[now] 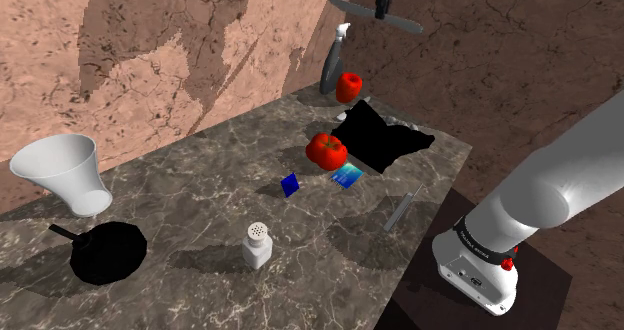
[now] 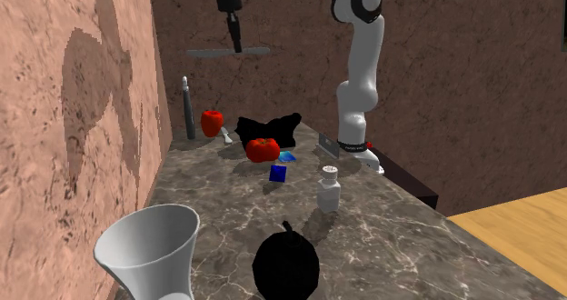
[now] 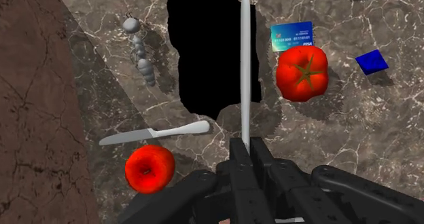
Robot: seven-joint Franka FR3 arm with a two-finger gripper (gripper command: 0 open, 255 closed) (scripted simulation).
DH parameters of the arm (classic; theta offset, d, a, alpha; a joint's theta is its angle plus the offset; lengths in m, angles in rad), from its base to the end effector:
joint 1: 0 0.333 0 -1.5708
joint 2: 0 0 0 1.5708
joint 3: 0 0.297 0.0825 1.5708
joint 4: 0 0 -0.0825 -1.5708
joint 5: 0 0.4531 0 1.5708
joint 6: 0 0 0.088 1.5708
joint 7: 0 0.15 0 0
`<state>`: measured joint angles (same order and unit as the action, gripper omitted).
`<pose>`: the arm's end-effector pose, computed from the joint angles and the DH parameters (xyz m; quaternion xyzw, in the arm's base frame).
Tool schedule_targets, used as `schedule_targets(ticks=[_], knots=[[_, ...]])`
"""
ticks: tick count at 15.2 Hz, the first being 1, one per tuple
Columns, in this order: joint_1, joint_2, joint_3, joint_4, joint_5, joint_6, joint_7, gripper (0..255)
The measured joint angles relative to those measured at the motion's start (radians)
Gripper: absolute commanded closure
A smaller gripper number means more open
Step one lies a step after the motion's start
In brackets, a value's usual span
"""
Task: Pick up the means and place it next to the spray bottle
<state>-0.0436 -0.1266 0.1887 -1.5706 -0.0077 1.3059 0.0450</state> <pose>0.5441 0.0841 0.6152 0.9963 0.0476 -0.0683 0.0221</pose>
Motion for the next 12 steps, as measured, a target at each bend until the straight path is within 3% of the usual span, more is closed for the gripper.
schedule_targets(ticks=[9,12], knots=[[-0.098,0.039,-0.124,0.033,-0.049,0.014,-0.228,255],[-0.130,0.089,-0.160,0.093,-0.063,0.009,-0.300,255]])
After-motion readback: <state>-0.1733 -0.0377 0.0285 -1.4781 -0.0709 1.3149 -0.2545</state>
